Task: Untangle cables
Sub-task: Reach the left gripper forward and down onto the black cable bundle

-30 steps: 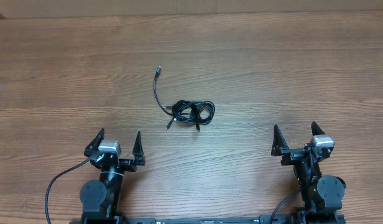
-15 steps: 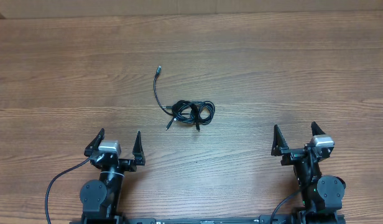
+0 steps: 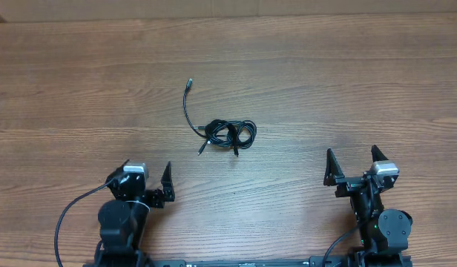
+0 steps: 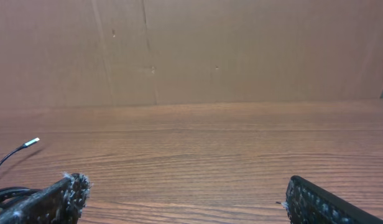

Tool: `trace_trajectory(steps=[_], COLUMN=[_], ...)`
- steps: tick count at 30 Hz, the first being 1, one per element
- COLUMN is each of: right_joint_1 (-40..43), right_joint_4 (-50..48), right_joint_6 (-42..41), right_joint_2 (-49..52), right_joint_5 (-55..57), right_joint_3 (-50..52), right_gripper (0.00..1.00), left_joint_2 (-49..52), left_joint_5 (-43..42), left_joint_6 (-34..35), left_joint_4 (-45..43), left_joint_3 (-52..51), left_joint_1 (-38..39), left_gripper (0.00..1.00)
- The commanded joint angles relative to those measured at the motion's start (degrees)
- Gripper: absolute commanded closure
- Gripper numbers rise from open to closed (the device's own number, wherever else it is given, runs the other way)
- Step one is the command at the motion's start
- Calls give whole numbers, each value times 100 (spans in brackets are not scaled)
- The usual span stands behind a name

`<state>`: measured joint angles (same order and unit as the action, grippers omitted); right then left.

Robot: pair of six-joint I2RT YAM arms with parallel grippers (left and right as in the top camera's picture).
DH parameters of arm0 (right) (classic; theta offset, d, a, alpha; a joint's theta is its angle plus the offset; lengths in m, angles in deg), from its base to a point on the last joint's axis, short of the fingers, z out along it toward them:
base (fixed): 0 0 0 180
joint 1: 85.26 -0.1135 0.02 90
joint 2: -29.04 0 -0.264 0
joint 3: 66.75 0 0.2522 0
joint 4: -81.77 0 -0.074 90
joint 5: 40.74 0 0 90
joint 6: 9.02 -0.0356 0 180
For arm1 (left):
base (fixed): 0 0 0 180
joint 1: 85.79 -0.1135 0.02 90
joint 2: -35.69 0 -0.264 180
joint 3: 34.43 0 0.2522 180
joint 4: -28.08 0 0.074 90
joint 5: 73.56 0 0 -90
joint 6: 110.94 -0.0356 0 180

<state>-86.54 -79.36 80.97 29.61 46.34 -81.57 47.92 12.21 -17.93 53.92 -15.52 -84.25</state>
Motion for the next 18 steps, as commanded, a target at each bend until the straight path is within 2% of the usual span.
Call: trace_trajectory(steps=[1, 9, 18], right_joint_1=[-37, -37, -37], right_joint_4=[-42, -42, -42], right_joint_6=[-35, -35, -35], right_joint_2=[-42, -42, -42], right_joint_5=[46, 46, 46], right_joint_3=[59, 59, 59], right_gripper=[0, 0, 0], left_joint_2=[422, 1502, 3104], left_joint_5=[39, -44, -262], left_joint_6=[-212, -229, -214], left_joint_4=[387, 944, 2297], left_joint_3=[796, 1840, 3526], left_joint_1=[35, 37, 37], left_gripper=[0, 0, 0])
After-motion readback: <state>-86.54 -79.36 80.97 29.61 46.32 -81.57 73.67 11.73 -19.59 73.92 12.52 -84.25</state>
